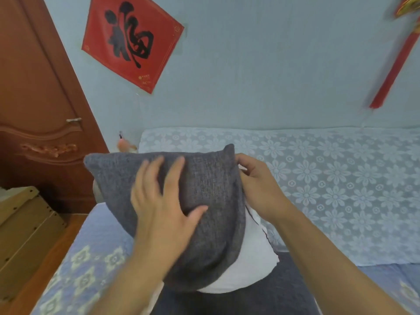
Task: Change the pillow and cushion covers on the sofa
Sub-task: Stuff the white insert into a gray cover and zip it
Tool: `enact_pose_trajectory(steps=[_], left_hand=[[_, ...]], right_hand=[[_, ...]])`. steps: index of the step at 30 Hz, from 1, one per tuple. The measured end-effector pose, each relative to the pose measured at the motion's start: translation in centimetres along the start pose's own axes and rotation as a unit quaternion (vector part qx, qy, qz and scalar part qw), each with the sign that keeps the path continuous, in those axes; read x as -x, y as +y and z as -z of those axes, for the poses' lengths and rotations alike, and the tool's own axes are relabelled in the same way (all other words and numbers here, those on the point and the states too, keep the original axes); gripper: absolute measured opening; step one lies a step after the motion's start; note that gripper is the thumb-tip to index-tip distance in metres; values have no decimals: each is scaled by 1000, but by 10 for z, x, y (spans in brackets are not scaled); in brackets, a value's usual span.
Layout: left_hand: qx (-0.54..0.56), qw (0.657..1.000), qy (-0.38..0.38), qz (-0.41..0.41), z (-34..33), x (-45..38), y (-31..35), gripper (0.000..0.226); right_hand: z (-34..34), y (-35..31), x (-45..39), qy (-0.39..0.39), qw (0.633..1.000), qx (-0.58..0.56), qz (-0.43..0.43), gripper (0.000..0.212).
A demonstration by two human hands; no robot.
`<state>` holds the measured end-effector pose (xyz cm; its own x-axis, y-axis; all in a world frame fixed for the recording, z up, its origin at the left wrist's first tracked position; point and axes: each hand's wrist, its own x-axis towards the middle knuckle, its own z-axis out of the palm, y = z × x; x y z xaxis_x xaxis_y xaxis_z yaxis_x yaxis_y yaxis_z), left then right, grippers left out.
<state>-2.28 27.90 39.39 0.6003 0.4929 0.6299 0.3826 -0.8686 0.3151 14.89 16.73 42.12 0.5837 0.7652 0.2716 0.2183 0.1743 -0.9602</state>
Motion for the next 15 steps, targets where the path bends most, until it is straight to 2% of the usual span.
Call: enact_pose_trajectory(steps=[1, 2, 3, 5, 7, 9, 10, 12, 15], left_hand=[[-52, 994, -95, -22, 12, -16, -11, 110], [-93, 976, -187, -57, 22, -30, -22, 115], [-103, 955, -261, -93, 28, -42, -32, 112], [-57, 930, -345, -116, 30, -54, -43, 79], [6, 939, -326, -109, 19, -52, -44, 40], [12, 965, -245, -92, 4, -50, -36, 14], [7, 976, -203, -78, -2, -55, -28, 13], [38, 989, -118, -78, -10, -72, -3, 25], [135, 985, 2, -105, 4, -105, 47, 29]], right_hand=[[2, 0, 3, -46, 999, 24, 6, 16], [5, 0, 6, -113, 992, 48, 7, 15], [10, 2, 8, -184, 981, 60, 2, 24], [21, 11, 13, -296, 951, 82, -41, 61], [19, 21, 27, -325, 934, 112, -101, 98], [4, 40, 43, -275, 946, 153, -76, 113], [-2, 54, 47, -223, 961, 158, -47, 116], [-3, 70, 45, -78, 987, 133, -45, 114], [29, 38, 29, 66, 984, 158, -43, 92]])
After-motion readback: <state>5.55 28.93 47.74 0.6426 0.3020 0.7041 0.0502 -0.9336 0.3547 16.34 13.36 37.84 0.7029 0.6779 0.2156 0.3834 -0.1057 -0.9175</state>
